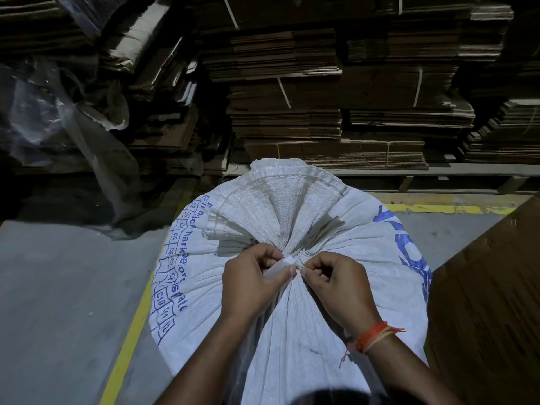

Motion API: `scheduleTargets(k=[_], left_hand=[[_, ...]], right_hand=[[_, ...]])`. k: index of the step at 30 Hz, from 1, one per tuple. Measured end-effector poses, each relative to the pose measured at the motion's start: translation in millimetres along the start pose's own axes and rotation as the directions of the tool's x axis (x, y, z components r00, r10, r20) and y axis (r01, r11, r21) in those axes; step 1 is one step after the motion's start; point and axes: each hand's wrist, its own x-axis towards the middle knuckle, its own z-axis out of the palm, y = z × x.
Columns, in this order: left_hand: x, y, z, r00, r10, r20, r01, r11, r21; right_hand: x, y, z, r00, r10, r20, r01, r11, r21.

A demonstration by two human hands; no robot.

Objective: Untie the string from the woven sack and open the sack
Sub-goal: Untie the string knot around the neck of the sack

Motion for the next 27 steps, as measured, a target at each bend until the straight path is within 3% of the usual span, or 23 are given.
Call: scheduleTargets(k=[18,27], left_hand=[[1.6,-2.3,2.3,0.996,-0.045,0.08,0.05,0.997,-0.06],[3.0,-3.9,2.2,0.995,-0.067,0.074,0.072,0.995,-0.069]], right_hand=[[-3.7,0.3,8.7,0.999,-0.031,-0.039,0.029,0.998,-0.057],[-0.4,-1.7,-3.3,0.999,0.004,0.045,-0.002,0.998,-0.056]])
